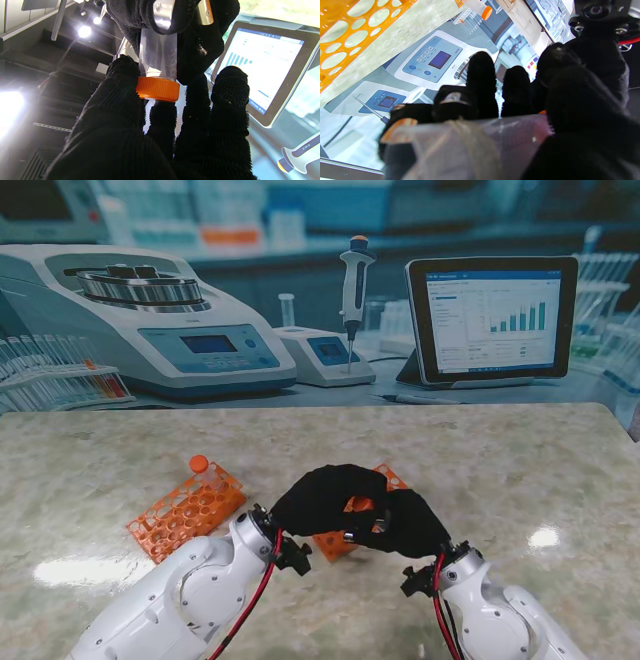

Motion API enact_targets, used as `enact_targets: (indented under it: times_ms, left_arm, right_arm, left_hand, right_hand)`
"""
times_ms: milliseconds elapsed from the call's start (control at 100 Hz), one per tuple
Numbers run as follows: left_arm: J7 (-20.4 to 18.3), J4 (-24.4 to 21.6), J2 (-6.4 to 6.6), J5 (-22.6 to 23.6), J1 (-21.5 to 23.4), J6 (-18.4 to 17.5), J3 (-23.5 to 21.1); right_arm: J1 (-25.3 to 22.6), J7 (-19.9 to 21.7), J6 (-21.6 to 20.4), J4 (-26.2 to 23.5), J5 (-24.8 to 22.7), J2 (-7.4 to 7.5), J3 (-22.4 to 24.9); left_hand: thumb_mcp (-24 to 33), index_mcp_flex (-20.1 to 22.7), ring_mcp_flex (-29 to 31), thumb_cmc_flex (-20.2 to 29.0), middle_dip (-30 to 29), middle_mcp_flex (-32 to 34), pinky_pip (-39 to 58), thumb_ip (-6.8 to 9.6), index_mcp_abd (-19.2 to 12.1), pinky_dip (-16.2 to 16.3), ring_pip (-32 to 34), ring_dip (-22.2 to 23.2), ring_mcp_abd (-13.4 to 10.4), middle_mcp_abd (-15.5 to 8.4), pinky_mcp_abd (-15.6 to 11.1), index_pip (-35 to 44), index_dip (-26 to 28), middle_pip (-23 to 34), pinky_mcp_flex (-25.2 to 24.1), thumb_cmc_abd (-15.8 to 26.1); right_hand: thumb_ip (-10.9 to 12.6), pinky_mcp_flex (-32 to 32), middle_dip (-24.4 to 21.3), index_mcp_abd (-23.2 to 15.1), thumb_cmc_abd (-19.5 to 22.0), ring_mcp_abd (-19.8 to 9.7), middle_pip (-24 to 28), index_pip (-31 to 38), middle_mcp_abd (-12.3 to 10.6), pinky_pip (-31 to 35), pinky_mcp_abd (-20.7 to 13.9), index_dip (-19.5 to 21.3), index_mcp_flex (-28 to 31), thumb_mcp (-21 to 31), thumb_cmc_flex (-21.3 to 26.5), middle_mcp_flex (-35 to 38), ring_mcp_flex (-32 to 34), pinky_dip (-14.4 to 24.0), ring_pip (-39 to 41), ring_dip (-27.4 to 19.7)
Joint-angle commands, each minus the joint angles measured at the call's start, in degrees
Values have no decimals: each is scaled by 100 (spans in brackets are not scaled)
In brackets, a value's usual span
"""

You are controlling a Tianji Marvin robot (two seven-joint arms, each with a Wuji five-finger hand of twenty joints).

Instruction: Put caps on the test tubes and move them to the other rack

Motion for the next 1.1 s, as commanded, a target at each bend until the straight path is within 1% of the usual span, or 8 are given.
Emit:
enact_targets:
  times_ms: [0,190,260,480,570,730,870,1090]
  left_arm:
    - [-4,-52,47,29,67,-15,-53]
    - [-9,-194,70,110,147,-32,-172]
    - [-24,-235,77,122,161,-35,-197]
    - [-121,-381,111,146,220,-56,-275]
    - [-165,-435,126,161,240,-72,-308]
    - [-196,-477,133,156,252,-86,-330]
    - [-181,-471,127,152,250,-100,-324]
    - [-149,-518,123,174,262,-121,-340]
  right_arm:
    - [20,-49,48,-40,33,-31,8]
    - [44,-90,78,-15,40,-42,-7]
    - [50,-98,80,-6,39,-44,-7]
    - [86,-85,156,31,42,-43,-11]
    - [111,-84,183,58,54,-45,-18]
    - [131,-98,203,79,61,-50,-29]
    - [135,-100,209,85,61,-50,-31]
    - [151,-97,234,102,68,-51,-40]
  left_hand:
    - [2811,701,1095,1393,173,314,-83,198,174,246,1167,336,-898,20,15,807,235,526,131,736]
    - [2820,765,1099,1393,180,318,-120,192,155,271,1146,357,-899,-23,38,903,241,611,124,730]
    - [2824,786,1090,1393,186,314,-131,192,152,277,1146,366,-899,-43,48,934,245,641,112,727]
    - [2821,804,1071,1393,187,300,-170,188,138,293,1145,378,-912,-63,68,1010,264,701,76,735]
    - [2813,813,1073,1393,178,294,-175,189,115,301,1153,379,-911,-74,68,1032,270,712,78,740]
    - [2812,813,1070,1393,159,289,-187,192,129,310,1153,373,-914,-72,73,1043,273,717,69,742]
    - [2803,817,1059,1393,154,275,-209,190,123,309,1145,367,-923,-80,72,1047,273,718,50,747]
    - [2782,821,1045,1393,133,264,-244,191,123,298,1129,352,-917,-78,62,1030,262,702,29,756]
  right_hand:
    - [-163,112,-79,-243,-181,-117,-138,-167,294,73,2,-250,-493,-68,292,-146,208,-53,-137,-88]
    - [-176,22,-299,-7,-158,18,-481,-255,395,-318,197,-1230,-652,4,348,-265,200,-168,-612,-238]
    - [-179,-40,-351,80,-145,94,-575,-338,430,-560,304,-1490,-674,15,350,-332,191,-253,-895,-341]
    - [-182,-131,-555,244,-100,213,-867,-440,502,-900,440,-2139,-696,46,332,-399,177,-342,-1349,-454]
    - [-180,-161,-611,314,-79,252,-941,-505,523,-1009,485,-2281,-680,63,322,-421,173,-370,-1490,-486]
    - [-180,-169,-635,298,-49,243,-968,-475,527,-1037,480,-2345,-710,84,404,-429,176,-370,-1531,-483]
    - [-206,-161,-518,246,141,221,-917,-380,519,-1022,456,-2455,-711,138,811,-428,182,-341,-1516,-447]
    - [-195,-175,-397,220,343,230,-929,-346,521,-1068,474,-2492,-702,292,1097,-419,180,-349,-1550,-453]
